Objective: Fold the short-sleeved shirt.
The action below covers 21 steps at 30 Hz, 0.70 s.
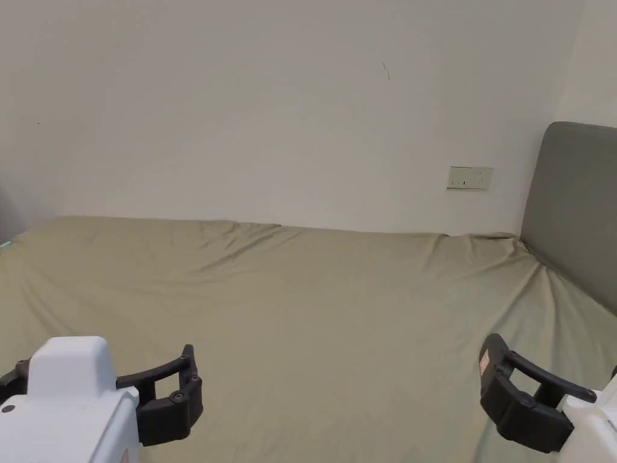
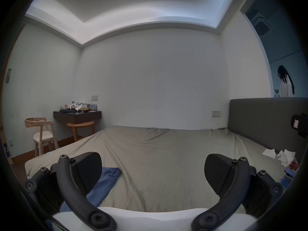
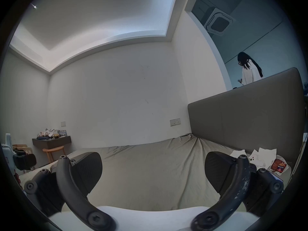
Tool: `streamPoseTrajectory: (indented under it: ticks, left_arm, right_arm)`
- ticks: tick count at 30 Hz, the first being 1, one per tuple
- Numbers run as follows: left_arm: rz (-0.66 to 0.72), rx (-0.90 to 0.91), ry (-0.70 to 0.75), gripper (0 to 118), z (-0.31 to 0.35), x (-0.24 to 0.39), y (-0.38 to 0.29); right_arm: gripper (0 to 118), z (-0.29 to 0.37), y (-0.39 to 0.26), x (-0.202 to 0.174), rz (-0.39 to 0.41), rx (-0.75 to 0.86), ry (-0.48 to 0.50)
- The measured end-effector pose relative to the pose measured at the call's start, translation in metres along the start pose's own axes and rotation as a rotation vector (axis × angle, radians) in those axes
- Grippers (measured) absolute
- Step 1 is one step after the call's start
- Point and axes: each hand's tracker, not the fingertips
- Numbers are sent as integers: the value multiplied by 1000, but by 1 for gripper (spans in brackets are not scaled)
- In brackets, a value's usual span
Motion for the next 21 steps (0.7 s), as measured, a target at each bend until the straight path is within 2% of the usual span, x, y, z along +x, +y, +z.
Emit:
streamPoseTrajectory:
  ticks: [4, 9, 21]
  left_arm:
    - [8, -18, -39, 118, -1, 1, 4]
    - [-36, -4, -49, 118, -1, 2, 6]
    - [-58, -12, -82, 118, -1, 9, 10]
  right_arm:
    - [118, -1, -2, 3, 16, -39, 26]
    - [118, -1, -3, 5, 57, -35, -6]
    - [118, 0, 0, 4, 80, -36, 3]
